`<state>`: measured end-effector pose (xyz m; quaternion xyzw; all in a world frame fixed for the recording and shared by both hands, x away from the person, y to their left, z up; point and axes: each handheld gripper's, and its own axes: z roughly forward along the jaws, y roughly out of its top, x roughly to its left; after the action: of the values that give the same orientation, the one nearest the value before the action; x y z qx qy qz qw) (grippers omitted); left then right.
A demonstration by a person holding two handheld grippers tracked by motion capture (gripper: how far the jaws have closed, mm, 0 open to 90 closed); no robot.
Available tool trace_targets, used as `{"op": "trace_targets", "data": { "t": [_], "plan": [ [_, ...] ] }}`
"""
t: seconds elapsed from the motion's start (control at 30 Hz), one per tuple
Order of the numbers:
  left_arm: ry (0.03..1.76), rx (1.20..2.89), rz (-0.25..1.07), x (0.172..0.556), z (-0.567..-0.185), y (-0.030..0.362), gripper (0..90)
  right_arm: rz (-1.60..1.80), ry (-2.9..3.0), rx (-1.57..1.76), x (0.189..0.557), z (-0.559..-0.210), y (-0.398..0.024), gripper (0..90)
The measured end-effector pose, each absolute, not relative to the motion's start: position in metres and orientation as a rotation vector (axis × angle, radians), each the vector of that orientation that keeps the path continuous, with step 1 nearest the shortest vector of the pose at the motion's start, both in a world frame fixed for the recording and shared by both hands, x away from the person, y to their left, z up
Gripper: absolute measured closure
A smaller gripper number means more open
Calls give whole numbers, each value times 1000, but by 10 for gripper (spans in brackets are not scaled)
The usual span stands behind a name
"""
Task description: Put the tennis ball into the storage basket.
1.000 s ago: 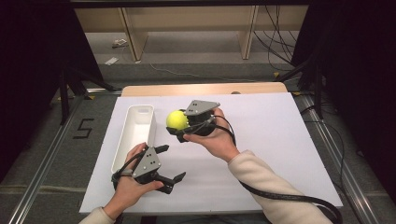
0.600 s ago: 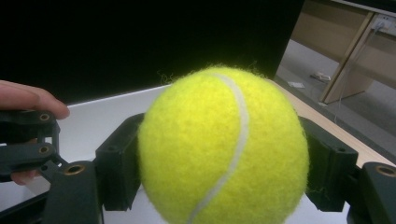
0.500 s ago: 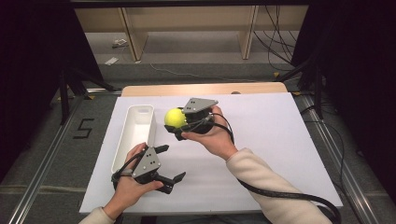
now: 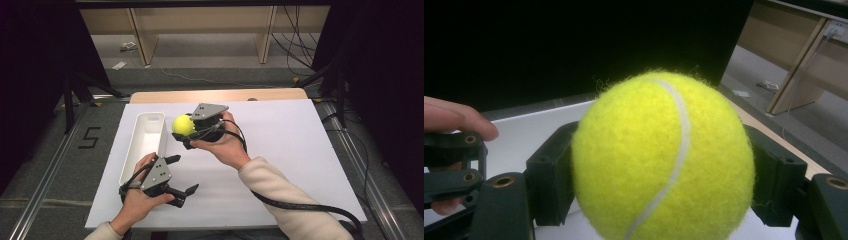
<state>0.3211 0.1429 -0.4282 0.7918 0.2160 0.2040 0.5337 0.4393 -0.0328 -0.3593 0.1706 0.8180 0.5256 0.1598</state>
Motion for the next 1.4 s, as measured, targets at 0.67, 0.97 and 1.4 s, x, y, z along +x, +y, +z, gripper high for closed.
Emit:
{"op": "trace_targets", "data": {
  "t": [0.67,0.97,1.4],
  "plan": [
    [512,1891,484,321,-429,142,0,1514,2335,487,441,-360,-23,269],
    [508,1894,485,321,-429,142,0,1509,2340,490,442,-361,-19,269],
    [502,1896,486,321,-428,142,0,1504,2346,483,444,-361,-11,269]
  ]
}}
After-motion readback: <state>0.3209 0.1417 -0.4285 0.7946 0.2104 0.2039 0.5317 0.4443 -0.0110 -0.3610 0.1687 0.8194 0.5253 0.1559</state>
